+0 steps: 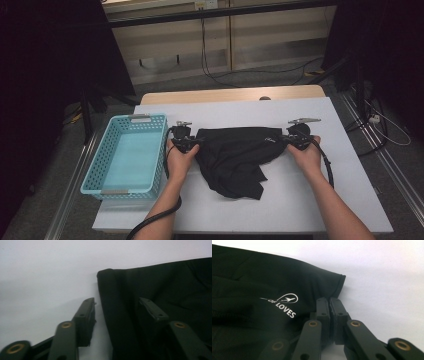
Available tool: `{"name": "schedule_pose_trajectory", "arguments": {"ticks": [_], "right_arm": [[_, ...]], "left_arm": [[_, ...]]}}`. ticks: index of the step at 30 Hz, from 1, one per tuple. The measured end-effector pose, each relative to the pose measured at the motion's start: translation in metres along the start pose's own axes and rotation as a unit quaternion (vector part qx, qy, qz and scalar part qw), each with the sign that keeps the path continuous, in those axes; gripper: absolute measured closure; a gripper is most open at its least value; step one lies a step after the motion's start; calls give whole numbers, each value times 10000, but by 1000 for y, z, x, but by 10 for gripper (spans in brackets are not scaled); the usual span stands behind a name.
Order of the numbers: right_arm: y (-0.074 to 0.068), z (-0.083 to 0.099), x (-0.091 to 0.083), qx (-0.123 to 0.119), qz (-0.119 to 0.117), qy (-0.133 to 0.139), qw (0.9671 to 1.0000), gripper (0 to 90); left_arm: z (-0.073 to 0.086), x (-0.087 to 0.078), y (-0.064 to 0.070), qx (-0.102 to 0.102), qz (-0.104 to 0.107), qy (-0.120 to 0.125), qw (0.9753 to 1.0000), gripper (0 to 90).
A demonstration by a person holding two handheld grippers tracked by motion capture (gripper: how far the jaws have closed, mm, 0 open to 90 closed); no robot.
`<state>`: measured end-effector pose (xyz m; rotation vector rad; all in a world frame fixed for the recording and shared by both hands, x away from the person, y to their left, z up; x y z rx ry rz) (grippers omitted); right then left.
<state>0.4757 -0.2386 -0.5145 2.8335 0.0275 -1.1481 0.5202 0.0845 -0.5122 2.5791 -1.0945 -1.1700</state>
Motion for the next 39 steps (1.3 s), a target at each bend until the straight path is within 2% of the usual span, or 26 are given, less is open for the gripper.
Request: {"name": "schedule_pose_trajectory", "arguments": {"ticks": [1,2,3,4,6,10,13,15,18,19,20,21,22,23,24,26,29,32,39], "right_arm": [[0,0,0,51,-15,-6,10000,866],[0,-1,0,25,-26,18,10000,866],[0,-1,0,25,-26,18,10000,866],[-2,-1,-1,-7,-62,5,10000,867],[-2,-3,-2,1,-72,72,9999,868],[-2,-5,-5,15,-114,120,9999,868],[3,-12,-12,104,-115,258,9995,869],[5,-14,-14,117,-133,325,9993,869],[9,-28,-25,162,-176,533,9983,870],[10,-32,-29,149,-177,622,9978,870],[11,-38,-32,156,-149,723,9972,870],[11,-38,-32,156,-149,723,9972,870],[14,-48,-38,178,-95,893,9958,870],[14,-48,-38,178,-95,893,9958,870],[15,-59,-45,174,-69,1043,9944,871],[15,-69,-51,143,-83,1147,9933,870],[15,-76,-57,146,-92,1214,9924,870],[14,-75,-57,126,-88,1200,9927,870],[14,-72,-54,74,-30,1182,9930,870]], "left_arm": [[1,-2,1,-42,19,-109,9999,628],[1,-2,1,-42,19,-109,9999,686],[2,-3,2,-50,62,-208,9998,686],[4,-3,3,-111,148,-264,9995,809],[5,-4,4,-147,197,-263,9994,844],[3,-9,6,-133,275,-138,9994,855],[-10,-21,9,-78,337,90,9994,857],[-13,-24,10,-38,321,110,9994,857],[-29,-36,15,49,395,360,9986,858],[-29,-36,15,49,395,360,9986,858],[-37,-42,17,78,421,474,9980,858],[-37,-42,17,78,421,474,9980,858],[-47,-47,18,105,444,607,9971,859],[-47,-47,18,105,444,607,9971,858],[-56,-53,19,113,476,700,9963,859],[-64,-58,21,98,493,838,9952,859],[-68,-61,22,128,529,867,9947,859],[-68,-61,23,142,559,923,9941,859],[-63,-56,23,99,650,856,9942,859]]}}
Point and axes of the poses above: each handheld gripper's, and its own axes: x roughly forward along the jaws, z roughly out of its underside, y roughly to its right, the point moved 8 cm from there along x, roughly forward along the jaws, and after that the axes turned 15 degrees about z, right-handed, at the moved point
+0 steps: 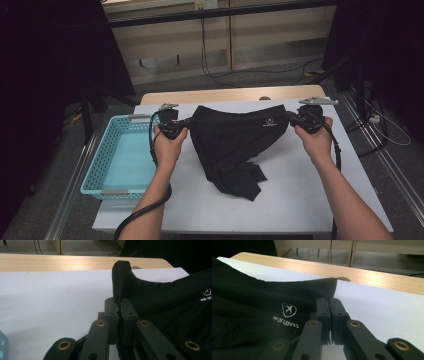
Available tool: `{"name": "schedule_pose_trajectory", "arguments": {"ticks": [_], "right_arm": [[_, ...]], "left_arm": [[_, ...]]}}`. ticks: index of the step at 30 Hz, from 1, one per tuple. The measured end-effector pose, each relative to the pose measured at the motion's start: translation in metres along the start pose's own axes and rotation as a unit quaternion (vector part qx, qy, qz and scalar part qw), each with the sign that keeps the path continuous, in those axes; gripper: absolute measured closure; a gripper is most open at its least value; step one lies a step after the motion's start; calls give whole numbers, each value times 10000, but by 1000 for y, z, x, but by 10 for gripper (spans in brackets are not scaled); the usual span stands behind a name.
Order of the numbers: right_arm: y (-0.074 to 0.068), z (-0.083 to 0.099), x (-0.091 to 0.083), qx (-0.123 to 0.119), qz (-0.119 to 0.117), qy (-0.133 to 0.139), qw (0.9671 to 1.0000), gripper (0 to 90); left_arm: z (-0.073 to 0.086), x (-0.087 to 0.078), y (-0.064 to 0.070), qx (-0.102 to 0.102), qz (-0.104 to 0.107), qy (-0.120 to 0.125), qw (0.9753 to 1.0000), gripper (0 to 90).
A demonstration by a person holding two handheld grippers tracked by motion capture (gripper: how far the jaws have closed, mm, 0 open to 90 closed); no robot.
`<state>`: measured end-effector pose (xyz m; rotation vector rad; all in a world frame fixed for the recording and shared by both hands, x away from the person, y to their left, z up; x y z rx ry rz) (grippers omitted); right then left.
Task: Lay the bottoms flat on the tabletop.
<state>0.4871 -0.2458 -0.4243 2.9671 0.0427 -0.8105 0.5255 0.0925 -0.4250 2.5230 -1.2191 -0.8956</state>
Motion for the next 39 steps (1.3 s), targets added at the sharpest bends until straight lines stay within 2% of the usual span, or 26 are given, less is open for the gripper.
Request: {"name": "schedule_pose_trajectory", "arguments": {"ticks": [6,10,17,19,20,21,22,23,24,25,26,27,28,29,30,31,32,33,34,35,36,37,38,39], "right_arm": [[-2,1,2,-122,13,-5,9999,870],[-2,0,4,-101,17,30,9999,870],[0,-6,11,-72,-1,-21,10000,870],[2,-19,18,-118,31,4,9999,870],[2,-19,18,-118,31,4,9999,870],[4,-31,26,-184,88,-19,9998,871],[6,-40,31,-204,185,2,9996,871],[6,-40,31,-204,185,2,9996,871],[11,-63,43,-170,414,120,9989,870],[12,-75,48,-86,486,214,9986,858],[12,-75,48,-86,486,214,9986,858],[12,-85,54,12,530,344,9980,820],[11,-90,60,44,542,423,9976,760],[4,-83,71,-92,579,210,9981,574],[4,-83,71,-92,579,210,9981,574],[-8,-67,75,-124,383,-76,9992,519],[-8,-67,75,-124,383,-76,9992,519],[-20,-47,72,-303,177,-119,9993,462],[-20,-47,72,-303,177,-119,9993,462],[-30,-26,66,-374,-56,-256,9990,428],[-35,-15,61,-398,-196,-340,9984,403],[-39,-6,57,-462,-245,-373,9979,378],[-39,-6,57,-462,-245,-373,9979,378],[-46,12,45,-658,-349,-442,9962,364]], "left_arm": [[2,2,-1,-48,18,-56,10000,859],[2,6,-1,-10,3,-117,9999,859],[-12,12,-7,-28,6,-151,9999,860],[-26,16,-13,-15,-31,-148,9999,860],[-26,16,-13,-15,-31,-148,9999,861],[-33,18,-16,0,-66,-115,9999,861],[-53,21,-22,129,-185,-30,9997,861],[-53,21,-22,129,-185,-30,9997,861],[-73,25,-24,194,-205,74,9996,860],[-81,28,-25,236,-230,133,9994,854],[-81,28,-25,236,-230,133,9994,835],[-84,31,-28,268,-301,94,9991,835],[-82,36,-32,173,-335,-17,9993,744],[-71,44,-40,30,-413,-121,9991,440],[-71,44,-40,30,-413,-121,9991,376],[-64,47,-42,25,-401,-196,9990,362],[-56,49,-43,18,-344,-196,9992,362],[-48,51,-43,62,-316,-265,9991,316],[-39,53,-43,105,-327,-316,9989,316],[-23,54,-42,65,-266,-392,9989,260],[-15,54,-40,49,-231,-423,9988,247],[-9,54,-37,59,-215,-448,9987,232],[-9,54,-37,59,-215,-448,9987,225],[2,50,-32,112,-162,-492,9986,217]]}}
Point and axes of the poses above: each handheld gripper's, and its own axes: x roughly forward along the jaws, z roughly out of its underside, y roughly to its right, the point moved 8 cm from there along x, roughly forward along the jaws, and after that the axes turned 15 degrees about z, right-handed, at the moved point
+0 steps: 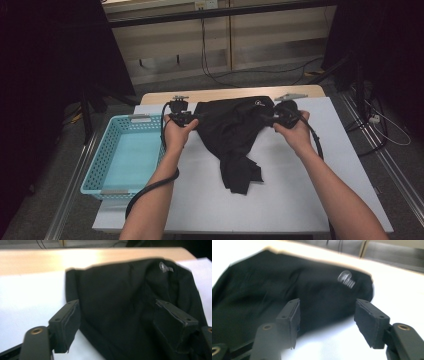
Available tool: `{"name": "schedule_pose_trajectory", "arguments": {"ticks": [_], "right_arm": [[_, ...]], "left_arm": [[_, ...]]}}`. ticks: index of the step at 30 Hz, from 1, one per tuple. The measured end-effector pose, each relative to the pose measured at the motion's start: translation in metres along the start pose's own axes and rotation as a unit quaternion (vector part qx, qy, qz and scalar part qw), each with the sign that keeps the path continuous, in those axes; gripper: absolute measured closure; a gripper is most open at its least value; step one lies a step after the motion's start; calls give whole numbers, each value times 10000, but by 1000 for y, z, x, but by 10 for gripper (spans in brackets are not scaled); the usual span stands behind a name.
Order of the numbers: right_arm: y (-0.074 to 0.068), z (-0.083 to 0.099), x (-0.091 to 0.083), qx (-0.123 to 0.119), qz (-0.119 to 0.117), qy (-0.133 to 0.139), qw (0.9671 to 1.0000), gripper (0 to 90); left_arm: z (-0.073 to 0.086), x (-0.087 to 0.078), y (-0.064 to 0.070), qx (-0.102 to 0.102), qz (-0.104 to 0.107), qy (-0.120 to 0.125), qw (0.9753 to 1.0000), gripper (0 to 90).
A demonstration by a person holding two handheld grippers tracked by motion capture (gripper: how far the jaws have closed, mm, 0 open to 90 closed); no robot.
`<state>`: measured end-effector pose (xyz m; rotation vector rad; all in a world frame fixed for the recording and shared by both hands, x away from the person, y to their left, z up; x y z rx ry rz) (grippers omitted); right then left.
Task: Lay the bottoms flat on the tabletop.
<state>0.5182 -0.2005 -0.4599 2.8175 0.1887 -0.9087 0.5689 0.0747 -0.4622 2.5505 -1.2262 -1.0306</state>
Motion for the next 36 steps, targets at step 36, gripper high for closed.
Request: {"name": "schedule_pose_trajectory", "arguments": {"ticks": [36], "right_arm": [[-103,61,-76,-761,-854,205,9932,456]], "left_arm": [[71,-37,47,678,160,-183,9974,120]]}}
Point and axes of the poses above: each handheld gripper's, and its own axes: x roughly forward along the jaws, z roughly out of its underside, y roughly to its right, the point moved 8 cm from there along x, roughly forward along the jaws, and after that the axes turned 15 degrees about z, right-handed, at the moved point
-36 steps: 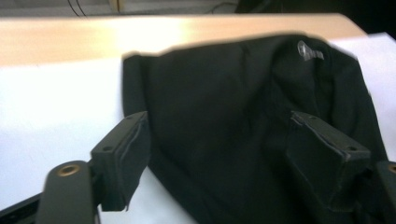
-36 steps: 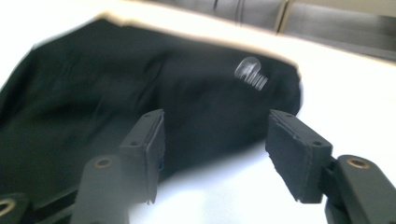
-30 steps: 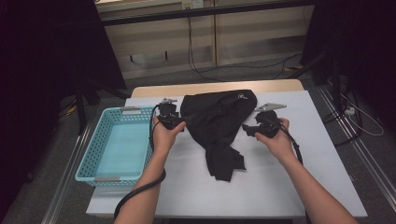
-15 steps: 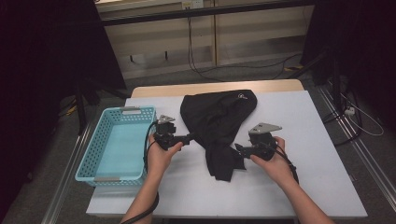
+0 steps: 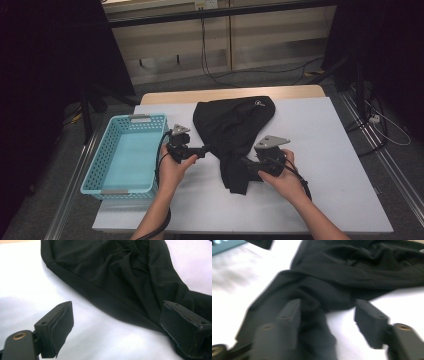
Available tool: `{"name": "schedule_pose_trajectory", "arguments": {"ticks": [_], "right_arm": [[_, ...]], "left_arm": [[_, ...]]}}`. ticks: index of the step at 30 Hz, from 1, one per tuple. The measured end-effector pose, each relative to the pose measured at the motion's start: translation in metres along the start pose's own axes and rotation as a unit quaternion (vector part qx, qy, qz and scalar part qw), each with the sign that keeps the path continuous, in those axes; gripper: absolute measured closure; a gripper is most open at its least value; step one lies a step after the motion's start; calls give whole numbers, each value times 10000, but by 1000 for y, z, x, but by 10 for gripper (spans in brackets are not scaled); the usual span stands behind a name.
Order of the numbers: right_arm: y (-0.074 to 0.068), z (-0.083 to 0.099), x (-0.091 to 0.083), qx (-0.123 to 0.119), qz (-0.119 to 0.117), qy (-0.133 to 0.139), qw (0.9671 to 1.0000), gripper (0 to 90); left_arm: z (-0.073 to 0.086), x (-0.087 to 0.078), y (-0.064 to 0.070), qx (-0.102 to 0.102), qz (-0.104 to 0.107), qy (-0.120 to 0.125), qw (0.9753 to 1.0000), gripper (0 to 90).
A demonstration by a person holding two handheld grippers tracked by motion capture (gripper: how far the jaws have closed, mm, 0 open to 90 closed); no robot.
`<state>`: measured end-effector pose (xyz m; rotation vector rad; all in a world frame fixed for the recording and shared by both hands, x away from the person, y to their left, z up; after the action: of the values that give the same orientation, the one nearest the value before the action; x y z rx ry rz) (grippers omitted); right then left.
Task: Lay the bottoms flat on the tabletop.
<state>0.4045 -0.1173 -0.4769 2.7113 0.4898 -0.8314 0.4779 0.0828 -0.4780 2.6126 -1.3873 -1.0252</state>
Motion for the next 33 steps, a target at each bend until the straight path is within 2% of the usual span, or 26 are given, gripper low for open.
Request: {"name": "schedule_pose_trajectory", "arguments": {"ticks": [3,6,8,10,11,12,15,18,21,23,24,25,26,29,30,32,33], "right_arm": [[-12,-5,-2,-80,-160,81,9998,539],[-19,-8,-1,-151,-225,114,9996,542],[-29,-9,3,-232,-329,107,9991,604],[-32,-8,6,-251,-364,66,9990,612],[-34,-7,8,-275,-368,22,9989,655],[-34,-5,12,-324,-300,-20,9990,770],[-27,-5,14,-171,-272,-4,9995,879],[-20,-2,13,-78,-310,-39,9995,895],[-15,0,11,-104,-275,-64,9995,896],[0,5,3,-61,-175,-99,9998,896],[0,5,3,-61,-175,-99,9998,896],[14,11,-2,-36,-54,-114,9999,896],[14,11,-2,-36,-54,-114,9999,896],[33,20,-7,-55,143,-203,9997,896],[39,27,-6,-64,153,-344,9993,892],[40,28,-5,-63,206,-365,9991,880],[41,27,-4,-98,329,-296,9990,780]], "left_arm": [[-1,-1,1,10,-19,49,10000,120],[-1,-2,2,39,7,51,10000,120],[-1,-2,4,60,23,81,9999,120],[-2,-3,4,63,22,87,9999,120],[-2,-3,4,59,14,109,9999,120],[-2,-4,4,75,-1,109,9999,120],[-1,-4,4,63,6,112,9999,121],[-2,-4,3,94,3,103,9999,121],[-2,-4,4,103,13,99,9999,121],[-3,-4,5,124,19,113,9999,122],[-4,-5,6,121,24,128,9998,122],[-5,-5,6,123,13,159,9998,122],[-5,-5,6,123,13,159,9998,122],[-4,-4,6,134,11,137,9998,122],[-4,-3,7,129,18,119,9998,122],[-4,-2,7,144,31,120,9998,122],[-5,-2,8,139,40,131,9998,122]]}}
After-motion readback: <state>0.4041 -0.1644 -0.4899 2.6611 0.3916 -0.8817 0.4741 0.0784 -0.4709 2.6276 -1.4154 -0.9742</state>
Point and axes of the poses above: each handheld gripper's, and its own axes: x roughly forward along the jaws, z roughly out of its underside, y roughly to its right, the point moved 8 cm from there along x, roughly forward along the jaws, and after that the axes turned 15 degrees about z, right-handed, at the moved point
